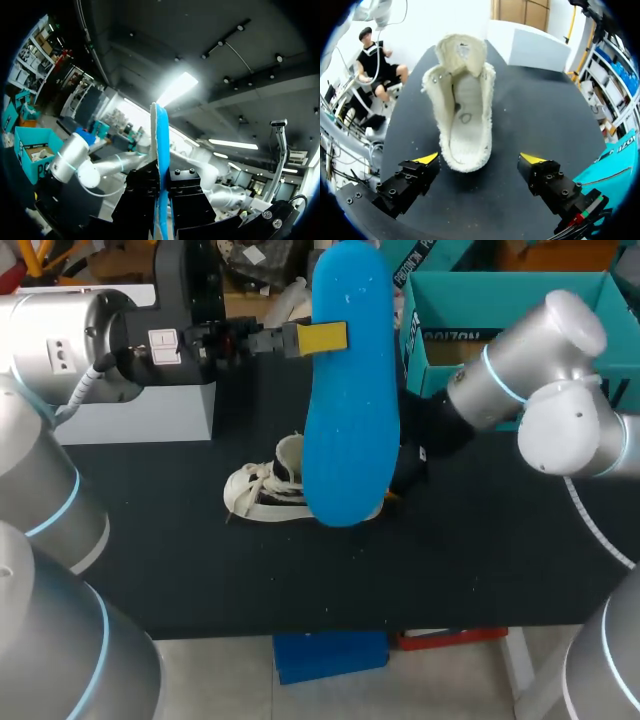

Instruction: Take the shoe out of the shoebox, open the shoe tongue, remove and reinsert the insole, then place the shoe into the shoebox

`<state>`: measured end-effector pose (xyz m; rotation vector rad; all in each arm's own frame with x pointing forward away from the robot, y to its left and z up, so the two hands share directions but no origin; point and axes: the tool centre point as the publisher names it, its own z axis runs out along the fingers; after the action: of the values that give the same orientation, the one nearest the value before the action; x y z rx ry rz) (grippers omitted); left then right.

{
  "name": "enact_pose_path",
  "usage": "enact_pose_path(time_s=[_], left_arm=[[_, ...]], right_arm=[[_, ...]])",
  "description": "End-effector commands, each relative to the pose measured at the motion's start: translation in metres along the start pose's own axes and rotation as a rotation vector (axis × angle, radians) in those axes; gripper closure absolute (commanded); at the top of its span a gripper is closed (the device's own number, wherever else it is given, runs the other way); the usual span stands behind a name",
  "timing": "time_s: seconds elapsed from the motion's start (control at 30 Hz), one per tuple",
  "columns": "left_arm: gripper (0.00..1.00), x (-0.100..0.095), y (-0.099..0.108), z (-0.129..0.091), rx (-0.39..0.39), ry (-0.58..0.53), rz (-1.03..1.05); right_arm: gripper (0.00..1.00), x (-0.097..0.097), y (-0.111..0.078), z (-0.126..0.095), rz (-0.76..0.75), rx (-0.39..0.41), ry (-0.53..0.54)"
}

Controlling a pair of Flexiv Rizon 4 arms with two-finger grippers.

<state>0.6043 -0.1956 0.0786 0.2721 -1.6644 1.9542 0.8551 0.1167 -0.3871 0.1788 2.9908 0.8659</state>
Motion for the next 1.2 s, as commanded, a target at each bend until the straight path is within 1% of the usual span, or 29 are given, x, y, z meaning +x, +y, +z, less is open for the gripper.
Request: enact_pose_path(time_s=[0.03,0.27,0.37,0.5,0.67,0.83,1.07,1.13,1.2], left_arm=[[1.00,0.000,0.002,0.000,0.001,-0.002,0.000],[1.00,0.000,0.002,0.000,0.001,-0.002,0.000],[1.00,0.000,0.002,0.000,0.001,-0.002,0.000],[1.00,0.000,0.002,0.000,0.001,-0.002,0.000],[1.00,0.000,0.002,0.000,0.001,-0.002,0.000],[1.00,0.000,0.002,0.000,0.001,-0.002,0.000],[1.00,0.000,0.002,0.000,0.001,-0.002,0.000],[1.00,0.000,0.002,0.000,0.001,-0.002,0.000],[1.00,0.000,0.002,0.000,0.001,-0.002,0.000]], right_arm=[[0.00,-0.007,0.020,0.001,-0.021,0.523,0.023],[0.00,-0.007,0.040,0.010,-0.044,0.709,0.007],[0.00,-0.007,0.047,0.017,-0.052,0.755,0.001],[0.00,-0.007,0.058,0.025,-0.063,0.792,-0.002],[0.00,-0.007,0.069,0.036,-0.073,0.806,-0.002],[0.00,-0.006,0.071,0.044,-0.070,0.802,-0.001],[0.00,-0.006,0.071,0.056,-0.063,0.772,0.019],[0.00,-0.006,0.070,0.058,-0.053,0.741,0.025],[0.00,-0.005,0.068,0.061,-0.049,0.732,0.028]])
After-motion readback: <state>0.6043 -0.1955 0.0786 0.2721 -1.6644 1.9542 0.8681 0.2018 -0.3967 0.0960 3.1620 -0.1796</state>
